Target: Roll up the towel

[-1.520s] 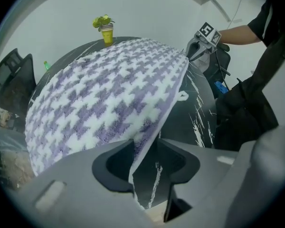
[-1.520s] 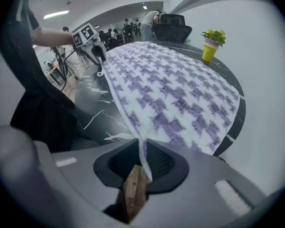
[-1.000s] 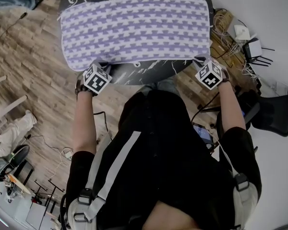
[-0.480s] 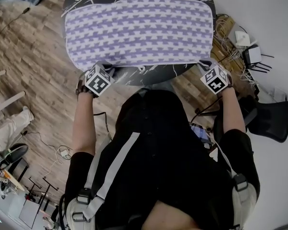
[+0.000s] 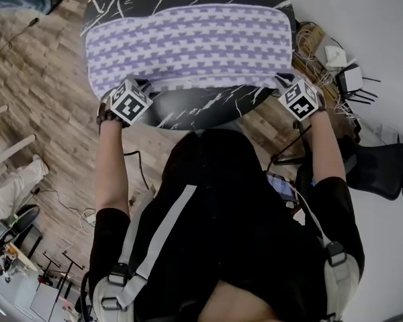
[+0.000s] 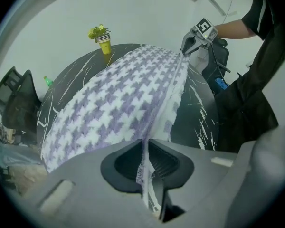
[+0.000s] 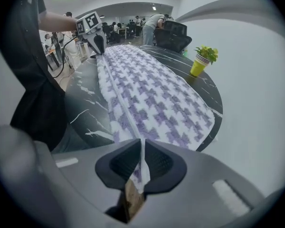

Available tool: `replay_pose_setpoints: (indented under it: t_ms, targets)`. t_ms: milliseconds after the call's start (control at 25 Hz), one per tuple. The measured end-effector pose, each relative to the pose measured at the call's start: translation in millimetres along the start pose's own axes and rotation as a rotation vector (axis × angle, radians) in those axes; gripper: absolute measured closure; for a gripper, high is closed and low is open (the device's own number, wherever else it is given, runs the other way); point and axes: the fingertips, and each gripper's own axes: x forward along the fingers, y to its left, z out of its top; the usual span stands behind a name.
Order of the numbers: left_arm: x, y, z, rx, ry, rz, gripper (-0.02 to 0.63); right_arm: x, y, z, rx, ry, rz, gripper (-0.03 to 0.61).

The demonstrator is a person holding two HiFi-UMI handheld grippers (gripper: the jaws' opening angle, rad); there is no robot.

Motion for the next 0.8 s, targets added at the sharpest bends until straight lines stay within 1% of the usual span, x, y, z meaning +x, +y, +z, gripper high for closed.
replay_pose_setpoints:
  t_ms: [200, 400, 440, 480, 520, 560, 640, 720, 800]
  targets:
    - [12, 25, 12, -0.002, 0.028, 0.008, 0.554, 15, -20, 7, -0.04, 0.013, 0.003, 0.546]
    - [18, 41, 14, -0.036, 0.025, 0.023, 0.555, 27, -38, 16, -0.049, 0.005, 0.0, 0.543]
    - [20, 44, 14, -0.044, 0.025, 0.026, 0.54, 30, -39, 15, -0.047, 0.014, 0.006, 0.54]
    - [21, 47, 14, -0.055, 0.023, 0.032, 0.523, 34, -40, 12, -0.044, 0.026, 0.011, 0.521]
    - [22, 50, 15, -0.069, 0.018, 0.039, 0.523, 37, -40, 10, -0.038, 0.038, 0.014, 0.495]
    - [24, 53, 16, -0.084, 0.009, 0.045, 0.523, 39, -41, 8, -0.028, 0.045, 0.015, 0.483]
    - [26, 55, 16, -0.11, -0.004, 0.05, 0.525, 41, -42, 5, 0.004, 0.048, 0.018, 0.477]
    - [30, 54, 15, -0.129, -0.019, 0.054, 0.54, 41, -42, 5, 0.027, 0.049, 0.02, 0.472]
    - [33, 54, 15, -0.149, -0.034, 0.062, 0.546, 40, -44, 7, 0.012, 0.053, 0.013, 0.458]
